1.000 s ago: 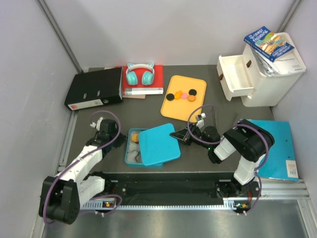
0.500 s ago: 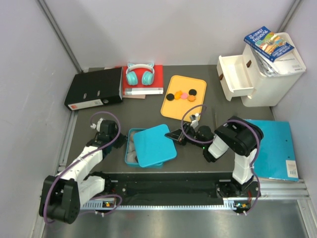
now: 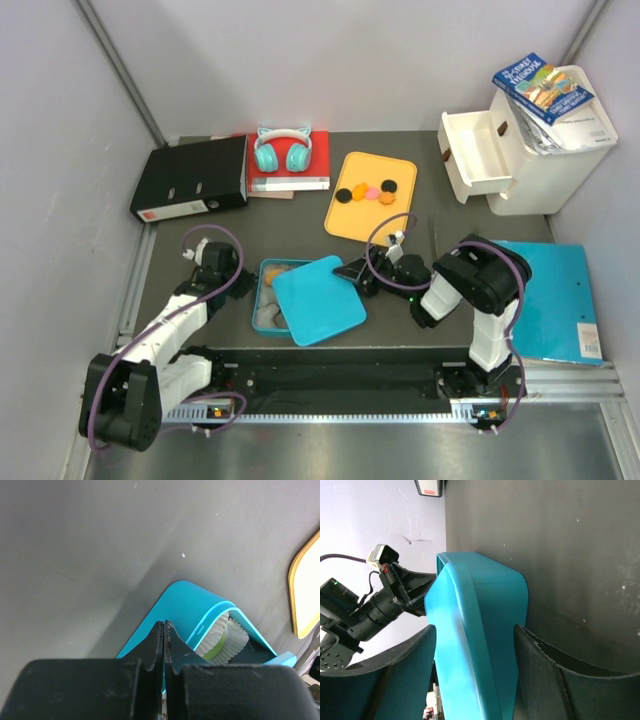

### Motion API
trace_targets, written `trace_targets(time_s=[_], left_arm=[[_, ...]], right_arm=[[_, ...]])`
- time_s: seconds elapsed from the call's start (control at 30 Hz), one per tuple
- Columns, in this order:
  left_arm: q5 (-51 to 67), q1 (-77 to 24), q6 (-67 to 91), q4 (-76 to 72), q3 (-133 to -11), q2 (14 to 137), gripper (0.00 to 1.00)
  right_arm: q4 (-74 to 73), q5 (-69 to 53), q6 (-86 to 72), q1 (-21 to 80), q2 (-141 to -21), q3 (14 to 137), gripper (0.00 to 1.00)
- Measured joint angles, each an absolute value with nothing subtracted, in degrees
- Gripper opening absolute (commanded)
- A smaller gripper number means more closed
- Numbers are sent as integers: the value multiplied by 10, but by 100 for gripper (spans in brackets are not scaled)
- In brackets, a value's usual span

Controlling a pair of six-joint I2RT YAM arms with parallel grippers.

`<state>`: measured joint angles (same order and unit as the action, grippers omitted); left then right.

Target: Pack the cookies

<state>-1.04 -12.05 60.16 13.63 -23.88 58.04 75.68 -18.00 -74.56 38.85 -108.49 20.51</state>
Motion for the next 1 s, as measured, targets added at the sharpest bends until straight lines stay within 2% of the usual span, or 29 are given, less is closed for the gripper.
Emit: trace_targets(time_s=[0.2,0.3,0.33,0.63,0.9,0.97,1.0], left_arm=[[-10,-121,602,136,-239,580,0],[-10,-121,602,136,-239,580,0],[-10,-121,602,136,-239,580,0],[-10,-121,604,136,-239,580,0],[-10,-121,604,136,-239,580,0],[-10,-121,604,136,-239,580,0],[-10,-121,604,136,-239,580,0]], right_arm=[[754,-180,-746,389,-1084,198,60],[754,-178,-748,389,-1078,191,45],[753,-178,-751,389,-1074,187,37],[756,-176,-770,393,-1061,188,17],[760,-172,-783,408,-1061,208,15],[758,-173,-784,408,-1062,209,18],[758,-173,-784,409,-1063,213,26]])
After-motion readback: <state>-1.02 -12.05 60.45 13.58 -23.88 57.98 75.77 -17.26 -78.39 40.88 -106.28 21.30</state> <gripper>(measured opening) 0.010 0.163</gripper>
